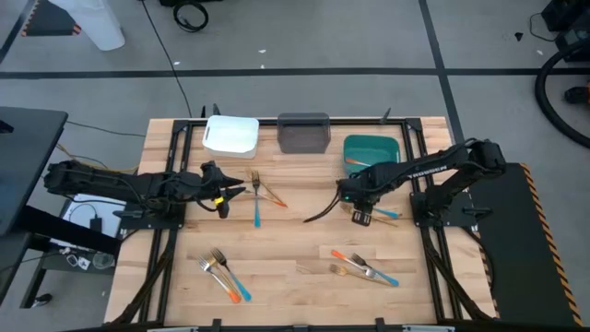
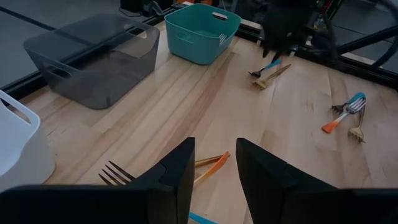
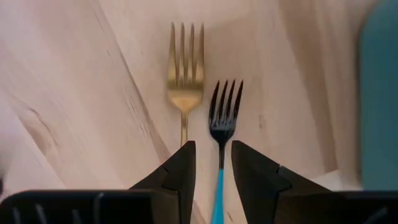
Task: Sort silverware by color (type)
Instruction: Put the blue fork into the white bin
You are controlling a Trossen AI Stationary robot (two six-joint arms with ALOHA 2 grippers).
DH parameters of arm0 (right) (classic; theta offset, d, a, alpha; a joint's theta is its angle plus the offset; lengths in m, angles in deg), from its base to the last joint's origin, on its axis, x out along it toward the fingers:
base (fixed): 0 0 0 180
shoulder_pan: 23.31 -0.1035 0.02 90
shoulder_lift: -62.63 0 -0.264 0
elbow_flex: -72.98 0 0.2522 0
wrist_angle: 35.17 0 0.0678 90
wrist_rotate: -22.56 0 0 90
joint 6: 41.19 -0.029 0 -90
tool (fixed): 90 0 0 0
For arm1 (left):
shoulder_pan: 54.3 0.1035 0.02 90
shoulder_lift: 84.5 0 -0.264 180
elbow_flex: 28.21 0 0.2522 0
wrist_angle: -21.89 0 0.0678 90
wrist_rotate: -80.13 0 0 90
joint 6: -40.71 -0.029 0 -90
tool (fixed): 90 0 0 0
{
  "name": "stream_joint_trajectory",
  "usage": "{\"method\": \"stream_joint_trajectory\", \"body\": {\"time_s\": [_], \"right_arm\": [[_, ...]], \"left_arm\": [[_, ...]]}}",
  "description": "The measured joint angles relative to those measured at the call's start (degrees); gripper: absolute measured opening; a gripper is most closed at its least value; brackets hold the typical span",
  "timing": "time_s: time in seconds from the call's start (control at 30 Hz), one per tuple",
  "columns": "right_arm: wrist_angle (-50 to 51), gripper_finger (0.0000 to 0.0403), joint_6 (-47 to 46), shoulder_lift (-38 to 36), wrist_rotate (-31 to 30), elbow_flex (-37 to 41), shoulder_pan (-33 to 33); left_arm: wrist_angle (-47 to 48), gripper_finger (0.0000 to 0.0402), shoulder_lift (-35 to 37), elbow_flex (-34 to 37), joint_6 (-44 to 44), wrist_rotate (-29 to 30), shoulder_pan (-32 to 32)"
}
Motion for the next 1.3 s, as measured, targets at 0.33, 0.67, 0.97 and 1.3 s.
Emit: {"method": "stream_joint_trajectory", "body": {"time_s": [0.33, 0.67, 0.97, 1.3], "right_arm": [[0.0, 0.0096, -1.3, 0.0, 1.9, 2.4, -0.2], [-0.9, 0.0095, -1.8, 0.0, 3.9, 6.5, -0.1], [-6.2, 0.0094, -0.6, 0.0, 2.1, 11.3, 1.5], [-10.0, 0.0034, 3.2, -0.3, 4.1, 14.1, 4.0]], "left_arm": [[0.3, 0.0126, 0.0, 0.0, 0.8, -1.7, -0.1], [1.0, 0.0126, -1.2, 0.0, 1.7, -3.4, -0.1], [0.8, 0.0126, -1.1, 0.0, 1.6, -3.2, -0.1], [0.6, 0.0126, -1.1, 0.0, 0.7, -3.2, -0.1]]}}
